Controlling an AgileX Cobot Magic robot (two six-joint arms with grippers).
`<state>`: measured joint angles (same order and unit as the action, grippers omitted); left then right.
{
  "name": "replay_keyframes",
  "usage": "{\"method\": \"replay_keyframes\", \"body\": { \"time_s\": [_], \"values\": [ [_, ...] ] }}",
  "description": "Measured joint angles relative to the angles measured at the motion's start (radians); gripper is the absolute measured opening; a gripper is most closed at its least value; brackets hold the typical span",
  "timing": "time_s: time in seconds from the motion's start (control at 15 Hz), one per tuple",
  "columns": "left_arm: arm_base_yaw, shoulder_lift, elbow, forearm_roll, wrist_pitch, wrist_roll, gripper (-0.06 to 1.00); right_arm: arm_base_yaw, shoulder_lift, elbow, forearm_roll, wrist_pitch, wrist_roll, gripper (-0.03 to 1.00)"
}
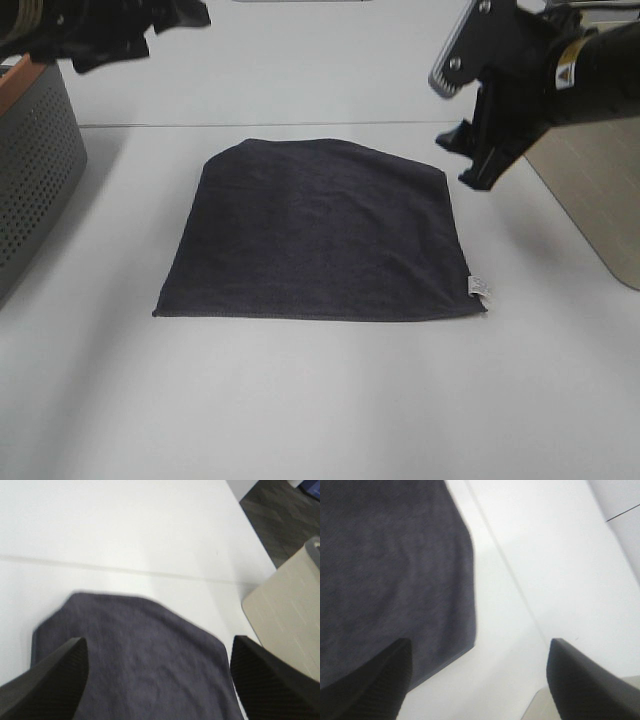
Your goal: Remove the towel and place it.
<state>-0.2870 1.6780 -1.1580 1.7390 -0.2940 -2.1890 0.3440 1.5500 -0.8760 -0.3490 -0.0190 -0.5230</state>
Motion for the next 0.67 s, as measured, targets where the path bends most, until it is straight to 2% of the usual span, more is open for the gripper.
{"method": "replay_keyframes", "body": {
  "time_s": [0.07, 0.13, 0.27, 0.33, 0.4, 0.47, 0.53, 0.6, 0.67],
  "values": [
    [0.0, 0.0, -0.054, 0.0, 0.062, 0.051, 0.73, 0.0, -0.011, -0.046, 0.002, -0.002, 0.0, 0.74],
    [0.0, 0.0, -0.153, 0.006, 0.227, 0.192, 0.73, 0.0, -0.018, -0.149, 0.023, -0.004, 0.001, 0.74],
    [0.0, 0.0, -0.208, 0.006, 0.414, 0.399, 0.73, 0.0, -0.018, -0.227, 0.073, -0.004, 0.002, 0.74],
    [0.0, 0.0, -0.231, -0.034, 0.535, 0.544, 0.73, 0.0, -0.018, -0.261, 0.11, -0.005, 0.002, 0.74],
    [0.0, 0.0, -0.261, -0.125, 0.663, 0.747, 0.72, 0.0, -0.018, -0.288, 0.154, -0.005, 0.002, 0.74],
    [0.0, 0.0, -0.279, -0.173, 0.713, 0.838, 0.72, 0.0, -0.018, -0.298, 0.174, -0.005, 0.002, 0.74],
    [0.006, 0.0, -0.318, -0.298, 0.815, 1.041, 0.71, 0.0, -0.018, -0.315, 0.224, -0.006, 0.002, 0.74],
    [0.023, 0.0, -0.362, -0.472, 0.887, 1.238, 0.71, 0.0, -0.018, -0.329, 0.288, -0.011, 0.002, 0.74],
    [0.057, 0.0, -0.415, -0.681, 0.917, 1.407, 0.71, 0.0, -0.018, -0.338, 0.36, -0.02, 0.002, 0.74]
  ]
}}
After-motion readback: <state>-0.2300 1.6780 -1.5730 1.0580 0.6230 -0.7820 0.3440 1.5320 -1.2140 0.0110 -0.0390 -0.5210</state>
